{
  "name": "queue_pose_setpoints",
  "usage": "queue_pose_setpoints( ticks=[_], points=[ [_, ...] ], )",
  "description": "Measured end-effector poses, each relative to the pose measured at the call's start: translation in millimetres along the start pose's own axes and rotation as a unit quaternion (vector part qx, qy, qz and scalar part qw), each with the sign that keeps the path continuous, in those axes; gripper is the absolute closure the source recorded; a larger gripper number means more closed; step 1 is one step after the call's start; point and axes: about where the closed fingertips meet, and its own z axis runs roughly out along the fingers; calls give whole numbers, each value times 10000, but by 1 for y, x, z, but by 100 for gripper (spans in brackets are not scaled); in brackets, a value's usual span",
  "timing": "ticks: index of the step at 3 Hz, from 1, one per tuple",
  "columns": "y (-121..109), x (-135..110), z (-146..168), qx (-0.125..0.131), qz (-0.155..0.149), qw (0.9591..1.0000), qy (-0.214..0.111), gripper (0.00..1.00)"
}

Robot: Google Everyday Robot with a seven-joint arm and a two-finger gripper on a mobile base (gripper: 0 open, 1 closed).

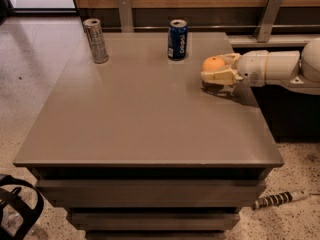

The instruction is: Pick orange

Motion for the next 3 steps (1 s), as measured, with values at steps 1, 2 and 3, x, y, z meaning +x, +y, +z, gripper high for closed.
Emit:
queue_pose_setpoints(
  ticks=[1, 2, 3],
  points=[
    [0, -30, -13, 181, -325, 9992, 144, 100],
    [3, -79, -29, 404, -826, 9952, 322, 100],
    [3, -79, -29, 405, -831, 9952, 322, 100]
  ],
)
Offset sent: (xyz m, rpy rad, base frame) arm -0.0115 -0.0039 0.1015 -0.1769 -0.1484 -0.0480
